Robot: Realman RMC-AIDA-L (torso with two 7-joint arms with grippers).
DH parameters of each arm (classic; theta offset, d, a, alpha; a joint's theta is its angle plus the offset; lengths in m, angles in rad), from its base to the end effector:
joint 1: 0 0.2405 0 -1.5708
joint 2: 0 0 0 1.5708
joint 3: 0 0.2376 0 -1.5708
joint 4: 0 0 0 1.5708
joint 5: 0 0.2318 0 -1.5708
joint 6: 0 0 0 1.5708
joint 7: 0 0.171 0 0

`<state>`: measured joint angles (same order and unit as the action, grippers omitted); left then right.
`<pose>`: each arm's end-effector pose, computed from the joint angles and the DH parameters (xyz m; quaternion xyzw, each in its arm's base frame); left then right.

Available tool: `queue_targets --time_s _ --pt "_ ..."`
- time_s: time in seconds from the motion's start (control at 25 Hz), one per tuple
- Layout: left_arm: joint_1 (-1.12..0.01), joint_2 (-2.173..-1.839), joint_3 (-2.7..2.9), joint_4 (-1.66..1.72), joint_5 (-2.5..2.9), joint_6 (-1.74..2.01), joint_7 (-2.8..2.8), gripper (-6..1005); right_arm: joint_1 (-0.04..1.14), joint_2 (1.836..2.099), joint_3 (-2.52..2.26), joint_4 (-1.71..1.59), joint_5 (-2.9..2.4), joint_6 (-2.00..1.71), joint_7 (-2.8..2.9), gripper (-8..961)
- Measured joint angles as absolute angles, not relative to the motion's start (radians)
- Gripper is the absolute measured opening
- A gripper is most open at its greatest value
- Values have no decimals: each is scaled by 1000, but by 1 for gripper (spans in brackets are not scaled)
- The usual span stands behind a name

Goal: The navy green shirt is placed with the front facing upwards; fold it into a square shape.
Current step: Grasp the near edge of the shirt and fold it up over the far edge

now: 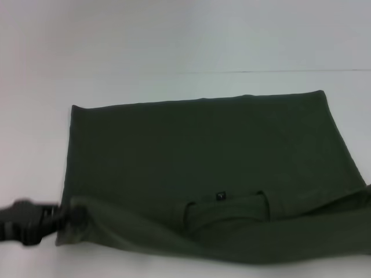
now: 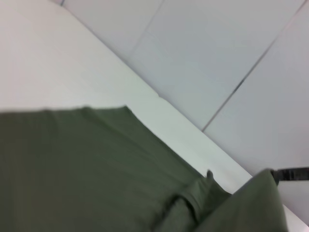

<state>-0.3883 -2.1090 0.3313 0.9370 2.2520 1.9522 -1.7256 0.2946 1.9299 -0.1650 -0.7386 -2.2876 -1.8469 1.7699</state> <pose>-0.2936 0.2729 0.0539 -0.8800 -0.3909 -0.2552 0.0877 0.3711 0.2481 0.1056 -0.7995 0.5065 0.2635 0.1868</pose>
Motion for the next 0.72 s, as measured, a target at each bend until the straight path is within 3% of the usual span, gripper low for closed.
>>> queue_targets --time_s 0.4,0.72 --pt "-629 -2039 386 780 2268 1621 -1802 28 514 1909 -181 -695 -2293 -1567 1849 131" --pt "-705 -2043 460 754 2261 1309 -1881 28 659 1907 -305 -611 -2289 -1291 1881 144"
